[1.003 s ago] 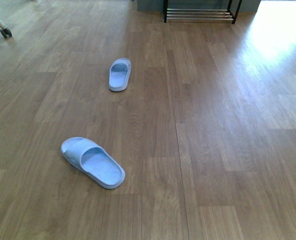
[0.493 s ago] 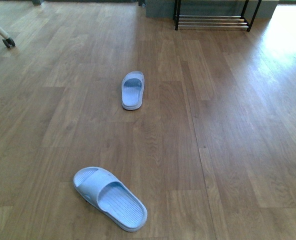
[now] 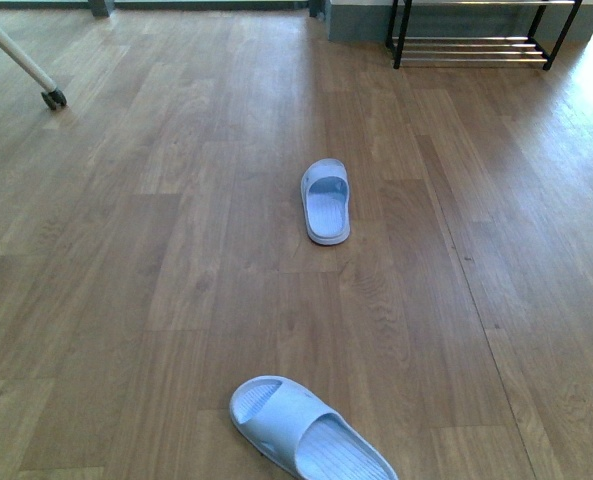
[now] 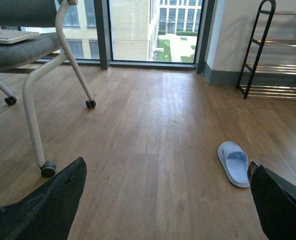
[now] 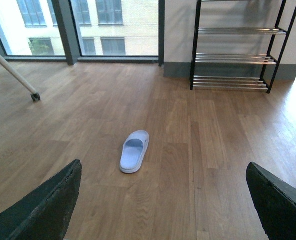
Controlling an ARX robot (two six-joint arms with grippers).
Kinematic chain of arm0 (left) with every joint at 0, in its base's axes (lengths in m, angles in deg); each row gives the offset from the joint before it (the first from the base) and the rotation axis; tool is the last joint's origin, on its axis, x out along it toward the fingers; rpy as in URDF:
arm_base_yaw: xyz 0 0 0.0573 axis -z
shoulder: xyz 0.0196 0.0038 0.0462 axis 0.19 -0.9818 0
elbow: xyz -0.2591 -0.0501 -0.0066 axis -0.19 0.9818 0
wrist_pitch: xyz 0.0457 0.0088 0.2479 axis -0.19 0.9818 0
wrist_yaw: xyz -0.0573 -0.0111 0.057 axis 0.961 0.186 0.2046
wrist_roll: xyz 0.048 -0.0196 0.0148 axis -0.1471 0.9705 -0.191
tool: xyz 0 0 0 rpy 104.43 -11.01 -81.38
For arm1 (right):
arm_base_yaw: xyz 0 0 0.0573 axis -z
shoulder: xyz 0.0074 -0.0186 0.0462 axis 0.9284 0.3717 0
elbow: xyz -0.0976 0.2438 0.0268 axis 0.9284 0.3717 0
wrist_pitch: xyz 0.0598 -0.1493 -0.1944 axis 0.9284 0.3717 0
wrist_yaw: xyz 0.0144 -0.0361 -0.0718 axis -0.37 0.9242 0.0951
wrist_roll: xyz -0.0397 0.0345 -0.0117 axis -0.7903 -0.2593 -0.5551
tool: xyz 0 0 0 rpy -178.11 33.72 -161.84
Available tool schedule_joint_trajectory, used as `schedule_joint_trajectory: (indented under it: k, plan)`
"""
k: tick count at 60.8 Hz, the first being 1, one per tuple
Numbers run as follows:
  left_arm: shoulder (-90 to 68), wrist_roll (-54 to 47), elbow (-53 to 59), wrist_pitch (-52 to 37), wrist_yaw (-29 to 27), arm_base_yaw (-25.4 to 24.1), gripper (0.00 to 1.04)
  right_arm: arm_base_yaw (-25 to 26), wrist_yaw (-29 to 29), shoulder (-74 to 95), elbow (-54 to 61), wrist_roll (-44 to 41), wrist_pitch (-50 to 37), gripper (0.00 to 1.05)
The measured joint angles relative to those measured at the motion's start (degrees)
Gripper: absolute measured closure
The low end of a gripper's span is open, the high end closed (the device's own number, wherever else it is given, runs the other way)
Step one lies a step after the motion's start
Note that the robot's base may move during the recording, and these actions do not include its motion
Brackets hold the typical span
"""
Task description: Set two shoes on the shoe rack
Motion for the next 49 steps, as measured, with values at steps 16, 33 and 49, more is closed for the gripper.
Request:
schedule_joint_trajectory:
  k: [16,33,49]
  plan:
    - [0.0,0.0,0.0,0.0,-0.3,0.0,0.09,0.5,-11.9,2.6,-0.2,-6.3,5.5,0.09]
    - [0.0,0.0,0.0,0.0,-0.2,0.0,0.09,-1.7,-12.6,60.4,-1.5,-29.4,-40.5,0.09]
    - [0.0,0.0,0.0,0.0,-0.2,0.0,0.09,4.2,-8.5,129.0,-19.8,-43.5,-65.0,0.09]
